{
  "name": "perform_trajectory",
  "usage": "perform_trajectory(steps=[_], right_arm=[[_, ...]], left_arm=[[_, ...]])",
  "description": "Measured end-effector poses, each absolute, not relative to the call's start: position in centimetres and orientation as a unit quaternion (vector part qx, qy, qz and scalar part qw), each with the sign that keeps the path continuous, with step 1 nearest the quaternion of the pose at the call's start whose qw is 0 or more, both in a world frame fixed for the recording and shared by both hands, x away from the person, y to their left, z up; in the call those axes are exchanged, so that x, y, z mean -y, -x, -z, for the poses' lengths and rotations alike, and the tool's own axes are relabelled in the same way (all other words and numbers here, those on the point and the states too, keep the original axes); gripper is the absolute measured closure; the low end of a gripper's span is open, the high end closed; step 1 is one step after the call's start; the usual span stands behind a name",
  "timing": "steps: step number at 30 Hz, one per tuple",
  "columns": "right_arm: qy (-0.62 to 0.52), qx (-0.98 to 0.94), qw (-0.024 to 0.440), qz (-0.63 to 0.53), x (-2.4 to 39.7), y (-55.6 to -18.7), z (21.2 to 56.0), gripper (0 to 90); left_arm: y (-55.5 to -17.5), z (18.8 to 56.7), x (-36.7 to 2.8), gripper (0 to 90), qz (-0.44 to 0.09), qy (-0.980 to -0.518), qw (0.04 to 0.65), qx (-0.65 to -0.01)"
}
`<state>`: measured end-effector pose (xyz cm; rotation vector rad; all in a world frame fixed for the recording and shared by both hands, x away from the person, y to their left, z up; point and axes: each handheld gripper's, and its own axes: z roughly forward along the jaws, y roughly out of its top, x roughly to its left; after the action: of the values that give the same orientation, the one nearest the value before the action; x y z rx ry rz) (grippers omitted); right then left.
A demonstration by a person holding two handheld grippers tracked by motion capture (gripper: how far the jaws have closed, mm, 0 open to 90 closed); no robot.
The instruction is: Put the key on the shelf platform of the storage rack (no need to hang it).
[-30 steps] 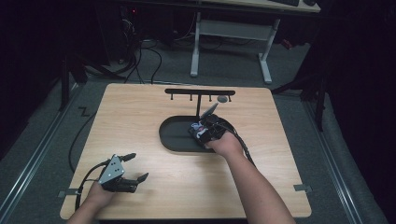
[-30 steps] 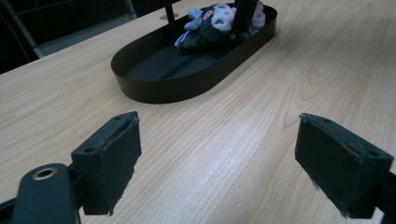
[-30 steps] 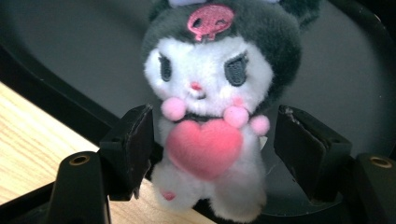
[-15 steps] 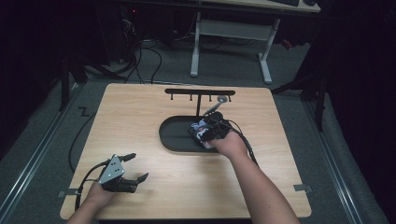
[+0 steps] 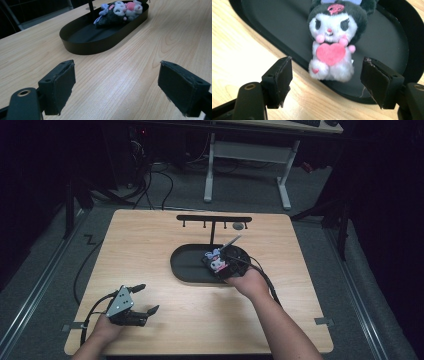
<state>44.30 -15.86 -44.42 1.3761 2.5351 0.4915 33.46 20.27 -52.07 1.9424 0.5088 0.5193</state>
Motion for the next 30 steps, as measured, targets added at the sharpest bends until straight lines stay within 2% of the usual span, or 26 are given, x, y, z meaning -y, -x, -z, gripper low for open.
perform_trajectory(steps=[13,20,26,30], right_arm=[[-0.477,-0.847,0.132,-0.195,18.1,-41.4,45.6,17.6],[-0.484,-0.832,0.144,-0.231,19.3,-39.6,45.9,16.2],[-0.480,-0.826,0.165,-0.245,20.1,-38.2,46.4,15.1],[-0.480,-0.815,0.197,-0.259,21.0,-37.0,47.1,13.9]], left_arm=[[-33.6,52.1,-20.3,15.4,-0.214,-0.805,0.510,-0.215],[-33.5,52.1,-20.2,15.4,-0.217,-0.806,0.507,-0.215],[-33.5,52.1,-20.2,15.4,-0.219,-0.807,0.505,-0.214],[-33.5,52.1,-20.2,15.4,-0.217,-0.807,0.508,-0.211]])
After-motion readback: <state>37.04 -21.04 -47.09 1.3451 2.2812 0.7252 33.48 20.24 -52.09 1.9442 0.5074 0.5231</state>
